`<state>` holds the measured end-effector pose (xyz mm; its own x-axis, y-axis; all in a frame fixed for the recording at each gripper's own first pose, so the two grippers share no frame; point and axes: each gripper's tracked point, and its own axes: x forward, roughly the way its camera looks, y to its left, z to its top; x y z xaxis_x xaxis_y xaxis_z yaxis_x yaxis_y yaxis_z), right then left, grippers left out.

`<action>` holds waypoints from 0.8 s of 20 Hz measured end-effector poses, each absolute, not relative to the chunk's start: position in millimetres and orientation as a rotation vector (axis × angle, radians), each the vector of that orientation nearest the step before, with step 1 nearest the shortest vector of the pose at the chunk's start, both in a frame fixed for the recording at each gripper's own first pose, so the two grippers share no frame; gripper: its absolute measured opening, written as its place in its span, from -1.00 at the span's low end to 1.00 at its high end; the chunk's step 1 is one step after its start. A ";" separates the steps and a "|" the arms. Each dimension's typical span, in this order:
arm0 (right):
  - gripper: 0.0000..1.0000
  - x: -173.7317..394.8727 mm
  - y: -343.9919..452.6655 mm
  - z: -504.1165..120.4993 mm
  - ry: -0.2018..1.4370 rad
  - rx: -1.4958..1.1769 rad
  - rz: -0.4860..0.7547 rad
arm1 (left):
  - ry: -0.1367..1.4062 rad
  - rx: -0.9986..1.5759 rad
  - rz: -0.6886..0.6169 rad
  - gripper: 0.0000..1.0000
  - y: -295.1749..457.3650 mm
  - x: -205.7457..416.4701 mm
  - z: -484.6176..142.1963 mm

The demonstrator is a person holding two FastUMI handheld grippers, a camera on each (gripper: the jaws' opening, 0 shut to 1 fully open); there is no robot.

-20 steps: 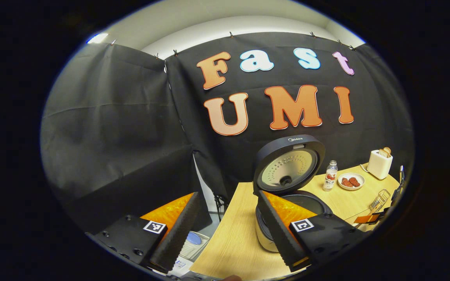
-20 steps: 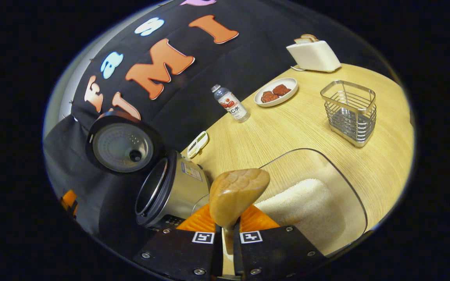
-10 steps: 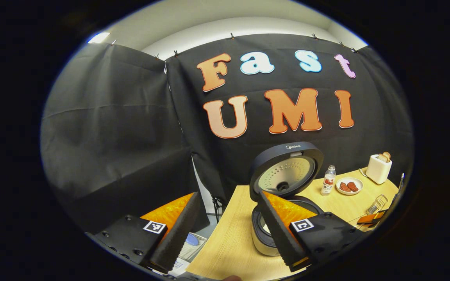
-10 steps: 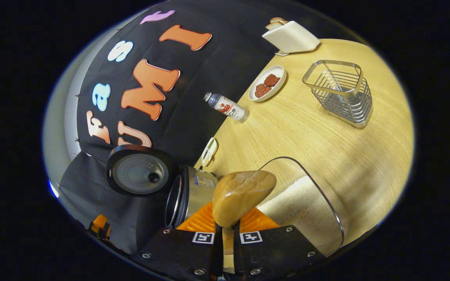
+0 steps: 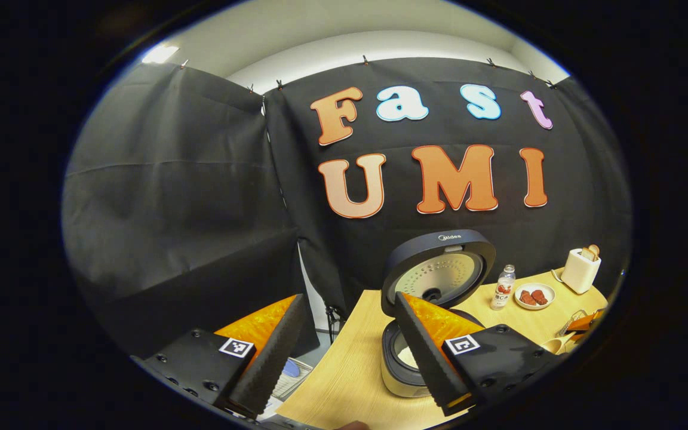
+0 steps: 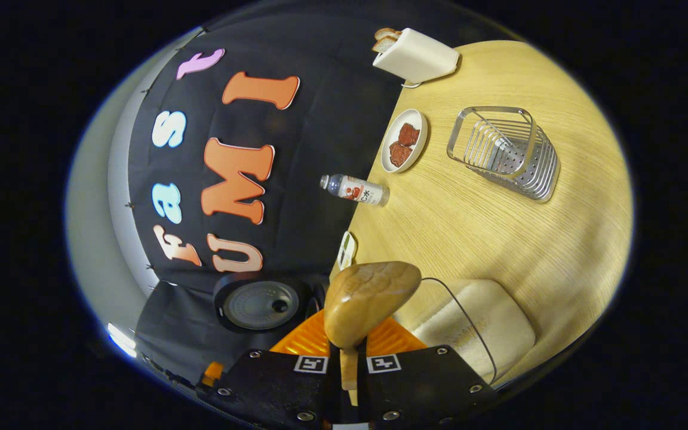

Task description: Close the left gripper, press the button to open the rice cooker; take a wooden spoon from the chopstick holder with the right hand, scoop a spoonful of rice and pour it into the rice cooker, then put the wooden spoon back into the chopstick holder.

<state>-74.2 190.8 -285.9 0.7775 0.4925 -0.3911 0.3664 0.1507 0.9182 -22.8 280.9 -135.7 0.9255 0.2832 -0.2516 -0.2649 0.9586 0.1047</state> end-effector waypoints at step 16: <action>-0.81 24.6 283.5 -187.0 0.765 1.589 0.392 | 0.216 0.046 0.424 1.00 347.2 -76.3 -113.3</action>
<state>24.6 283.5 -187.0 0.7205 0.6706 -0.1763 0.2485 -0.0124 0.9685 -76.3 347.2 -113.3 0.8887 0.4133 -0.1987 -0.4036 0.9106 0.0889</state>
